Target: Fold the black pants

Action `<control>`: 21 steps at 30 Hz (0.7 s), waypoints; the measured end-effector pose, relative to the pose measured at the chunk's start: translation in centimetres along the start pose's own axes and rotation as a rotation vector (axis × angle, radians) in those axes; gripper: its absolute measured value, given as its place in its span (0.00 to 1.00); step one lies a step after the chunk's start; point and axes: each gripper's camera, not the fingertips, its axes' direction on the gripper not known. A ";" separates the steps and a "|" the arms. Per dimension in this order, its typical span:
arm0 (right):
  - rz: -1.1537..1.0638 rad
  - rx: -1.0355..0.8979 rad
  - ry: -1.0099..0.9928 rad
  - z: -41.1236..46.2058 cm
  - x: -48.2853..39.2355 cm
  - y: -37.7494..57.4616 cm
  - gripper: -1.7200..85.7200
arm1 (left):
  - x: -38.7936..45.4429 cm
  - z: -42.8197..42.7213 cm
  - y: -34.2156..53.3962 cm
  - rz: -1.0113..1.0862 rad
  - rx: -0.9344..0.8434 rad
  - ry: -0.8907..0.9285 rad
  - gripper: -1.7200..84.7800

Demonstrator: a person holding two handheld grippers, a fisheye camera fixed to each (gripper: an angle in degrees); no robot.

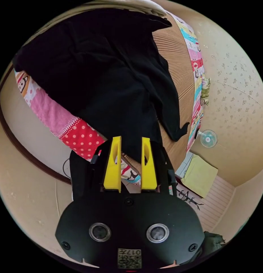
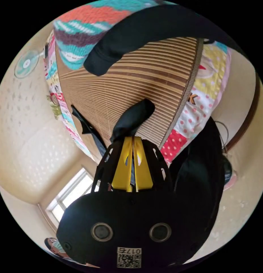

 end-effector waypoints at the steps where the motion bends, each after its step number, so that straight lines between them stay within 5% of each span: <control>1: -0.006 -0.004 -0.031 0.0 -0.2 0.1 0.03 | 0.9 -0.1 -0.1 0.027 -0.020 0.006 0.14; 4: -0.063 -0.093 0.023 0.9 -2.8 -0.1 0.03 | 3.4 0.1 -0.7 0.105 -0.100 -0.028 0.12; 9: -0.073 -0.364 0.499 5.3 -6.9 -2.0 0.07 | 7.3 2.0 -2.0 0.229 -0.274 -0.135 0.11; 11: -0.006 -0.368 0.548 5.3 -6.8 -2.2 0.12 | 8.7 2.8 -2.7 0.271 -0.330 -0.181 0.11; 14: 0.054 -0.263 0.345 2.5 -6.1 -2.7 0.17 | 9.7 3.6 -3.5 0.293 -0.382 -0.220 0.11; 21: 0.285 -0.007 -0.051 -5.7 -2.6 -2.0 0.04 | 9.2 4.5 -4.9 0.256 -0.465 -0.326 0.03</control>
